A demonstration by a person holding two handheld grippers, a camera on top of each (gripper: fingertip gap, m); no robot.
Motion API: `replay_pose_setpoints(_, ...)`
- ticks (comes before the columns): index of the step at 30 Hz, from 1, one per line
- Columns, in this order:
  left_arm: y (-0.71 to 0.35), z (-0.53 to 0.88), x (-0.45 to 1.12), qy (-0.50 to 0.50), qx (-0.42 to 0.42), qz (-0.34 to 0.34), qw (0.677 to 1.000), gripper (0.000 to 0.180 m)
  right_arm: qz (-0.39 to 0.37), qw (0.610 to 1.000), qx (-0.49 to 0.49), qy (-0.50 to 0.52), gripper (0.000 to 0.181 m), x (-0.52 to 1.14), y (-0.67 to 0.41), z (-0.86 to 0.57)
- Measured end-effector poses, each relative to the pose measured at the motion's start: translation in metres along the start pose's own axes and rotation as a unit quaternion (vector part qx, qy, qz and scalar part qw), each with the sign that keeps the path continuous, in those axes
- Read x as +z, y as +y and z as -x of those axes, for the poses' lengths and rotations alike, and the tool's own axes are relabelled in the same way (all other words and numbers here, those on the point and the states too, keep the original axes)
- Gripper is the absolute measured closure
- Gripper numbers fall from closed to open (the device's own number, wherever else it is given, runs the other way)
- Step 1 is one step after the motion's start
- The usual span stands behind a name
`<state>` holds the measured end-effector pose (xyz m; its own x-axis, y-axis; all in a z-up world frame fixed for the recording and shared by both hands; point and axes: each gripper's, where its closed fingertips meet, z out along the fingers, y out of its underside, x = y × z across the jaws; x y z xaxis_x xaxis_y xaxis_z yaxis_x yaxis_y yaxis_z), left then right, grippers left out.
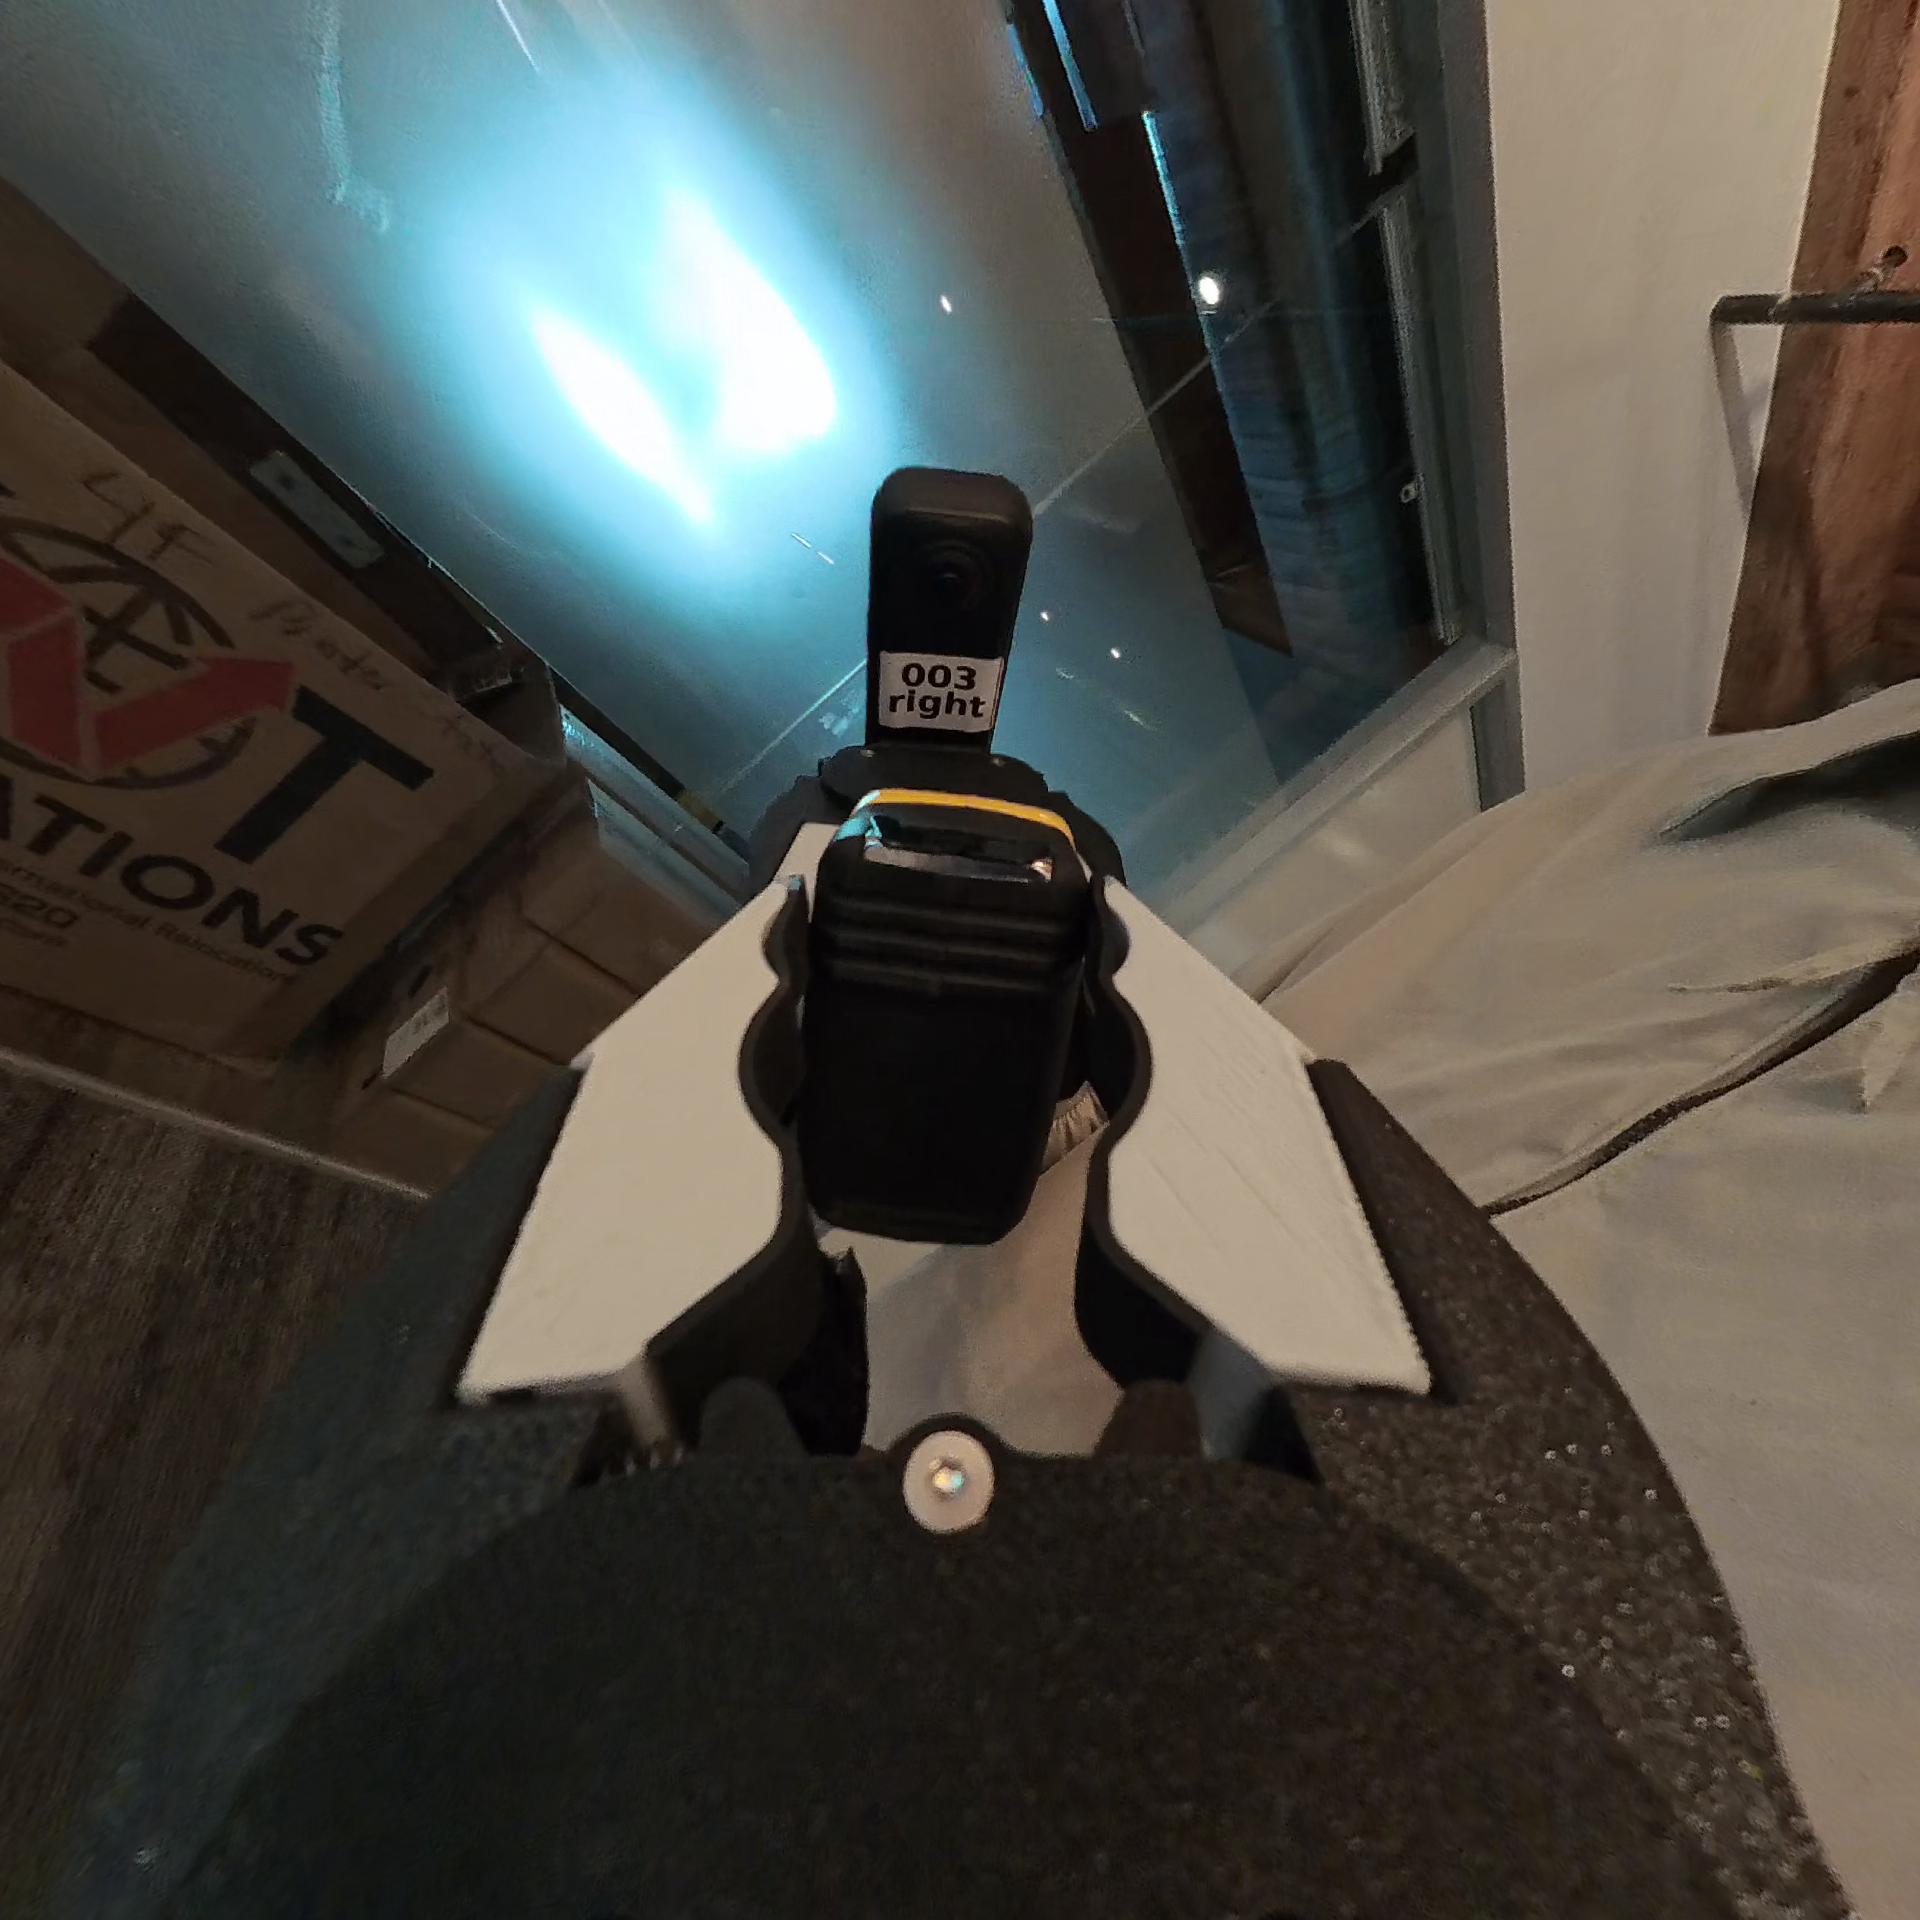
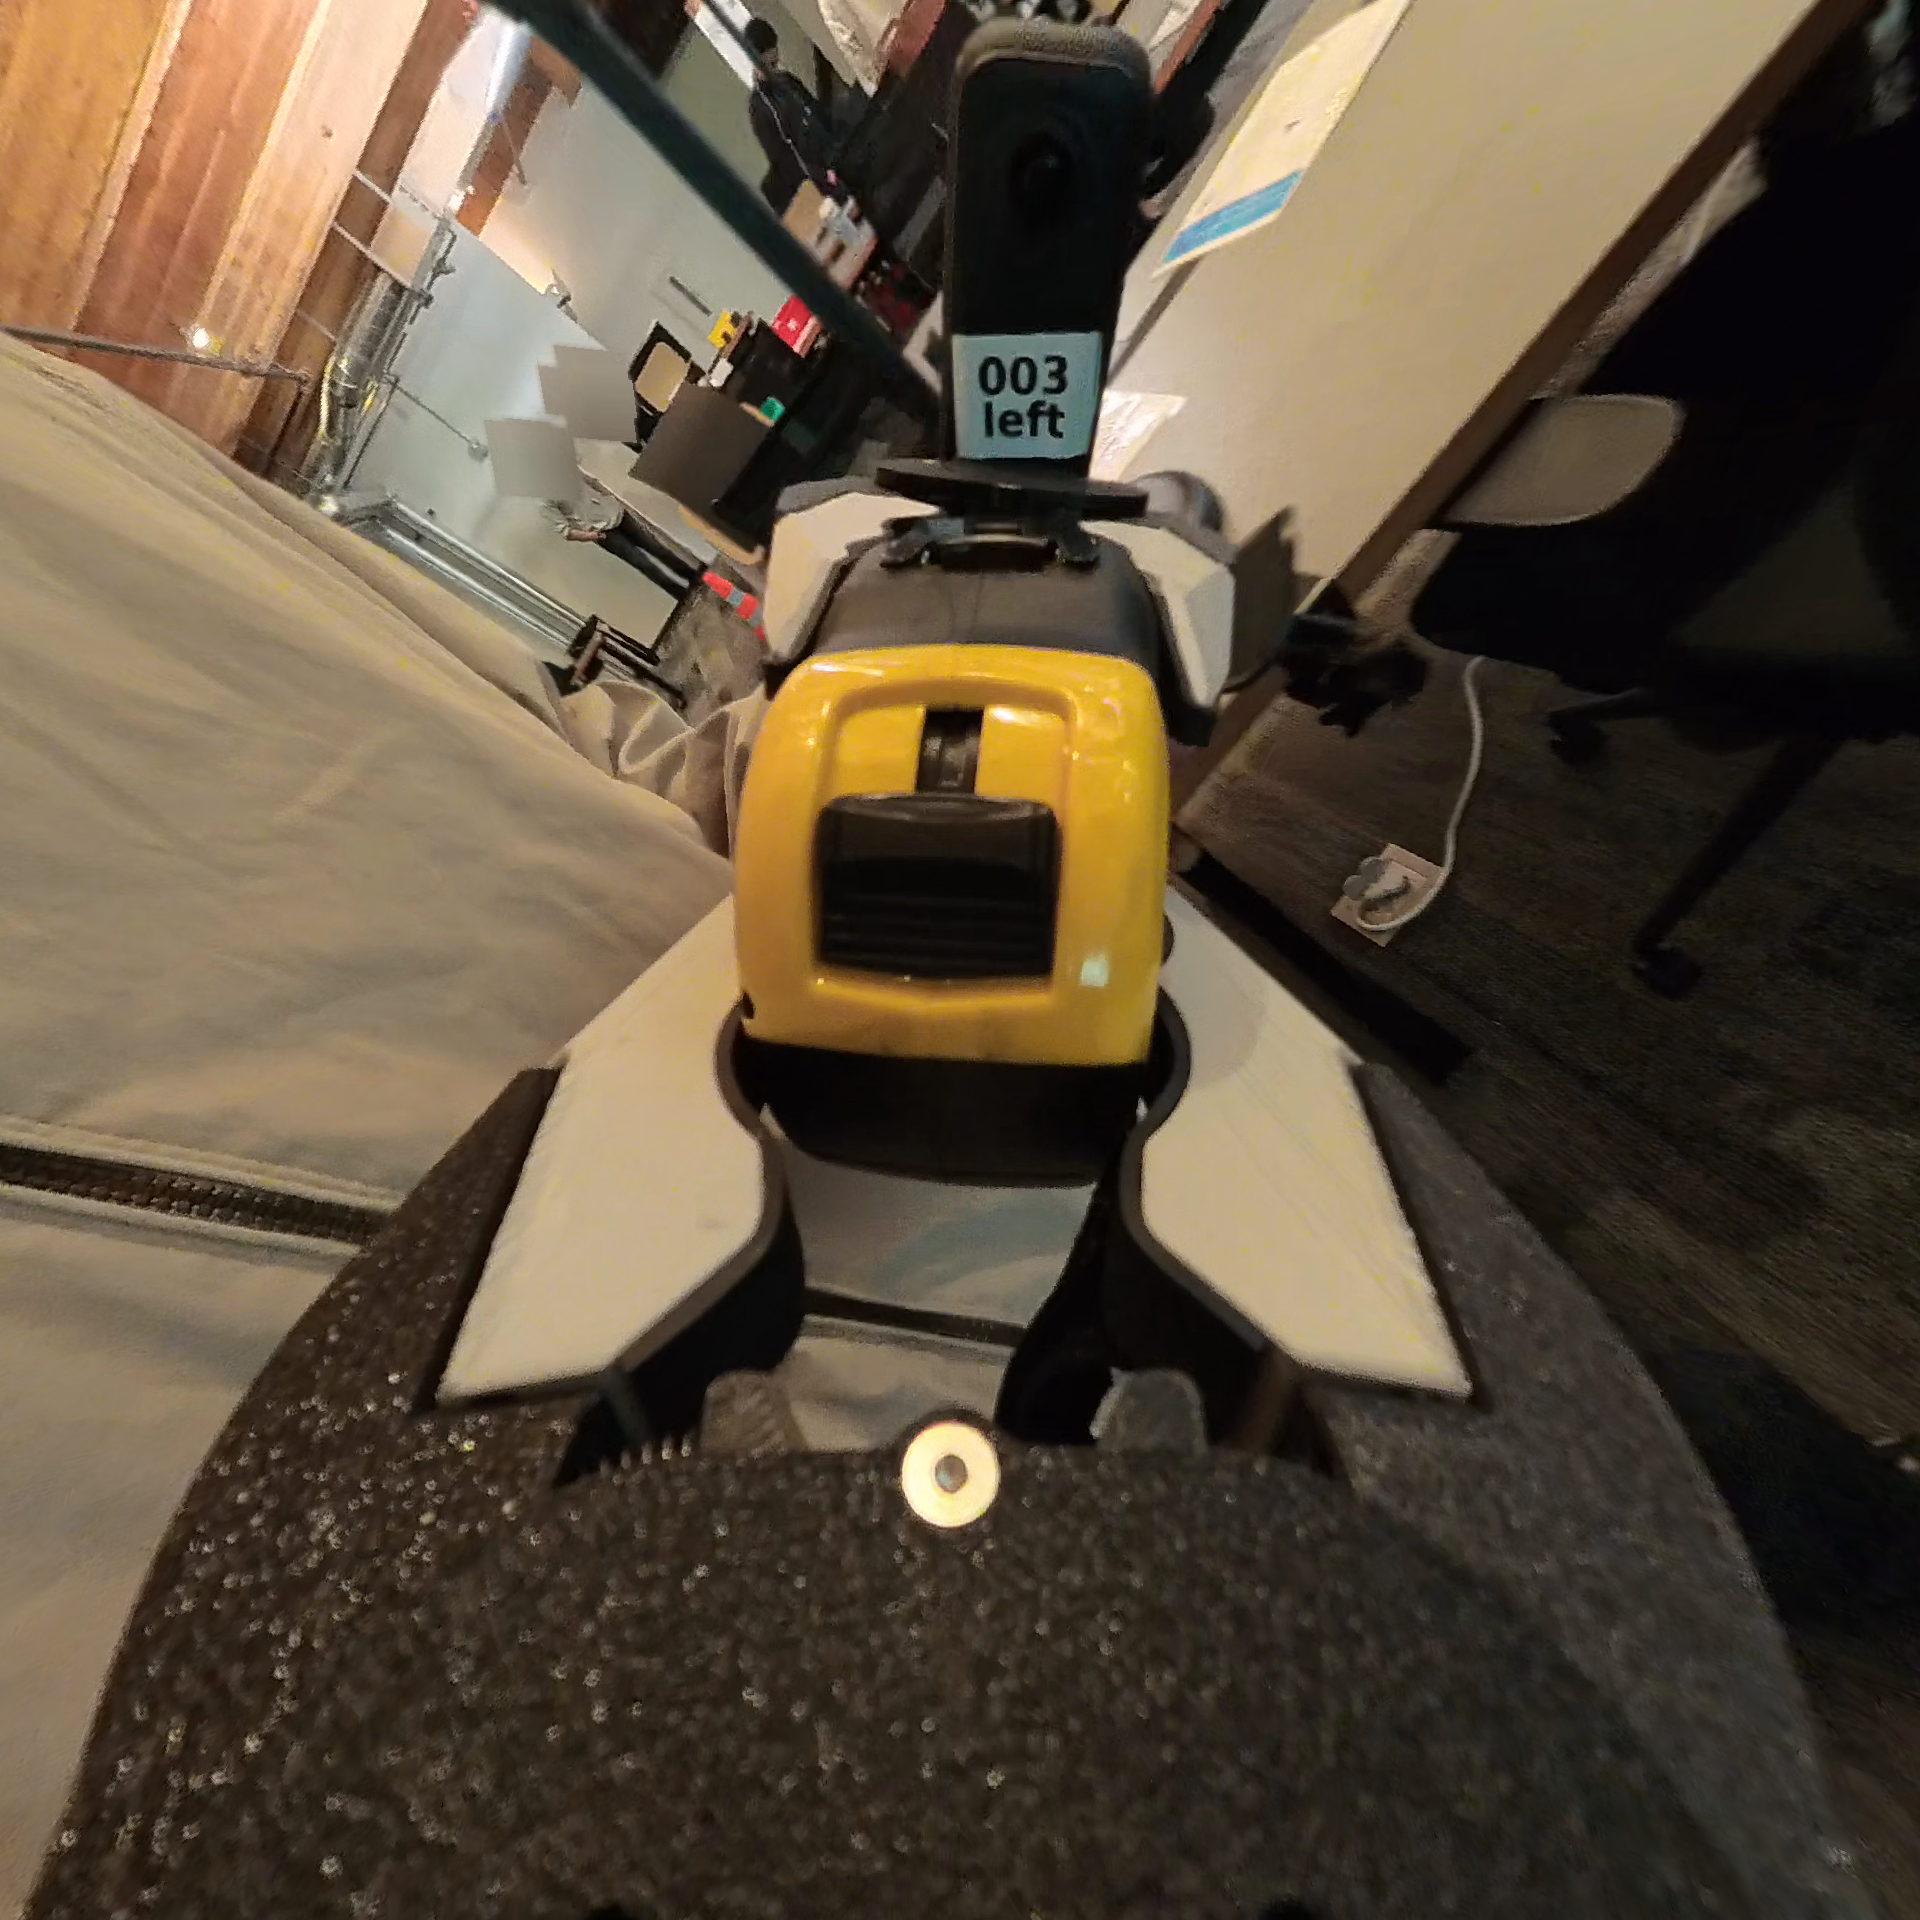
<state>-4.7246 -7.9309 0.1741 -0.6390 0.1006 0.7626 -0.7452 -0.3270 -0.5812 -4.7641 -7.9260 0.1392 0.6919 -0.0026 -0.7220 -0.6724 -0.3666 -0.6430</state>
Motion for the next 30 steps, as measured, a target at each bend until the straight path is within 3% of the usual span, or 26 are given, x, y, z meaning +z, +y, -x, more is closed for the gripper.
replay_pose_setpoints(11,-0.204,0.187,0.093,0.005,-0.019,0.001,1.000,0.128,0.008,1.000,0.030,0.000,0.115,-0.117,-0.184,-0.199)
replay_pose_setpoints(23,-0.484,0.437,0.116,-0.062,-0.006,-0.012,0.998,0.127,0.019,0.998,0.006,-0.062,0.115,-0.170,-0.441,-0.472)
replay_pose_setpoints(30,-0.677,0.577,0.100,-0.125,-0.017,-0.088,0.988,0.127,0.075,0.988,0.012,-0.132,0.115,-0.174,-0.620,-0.629)
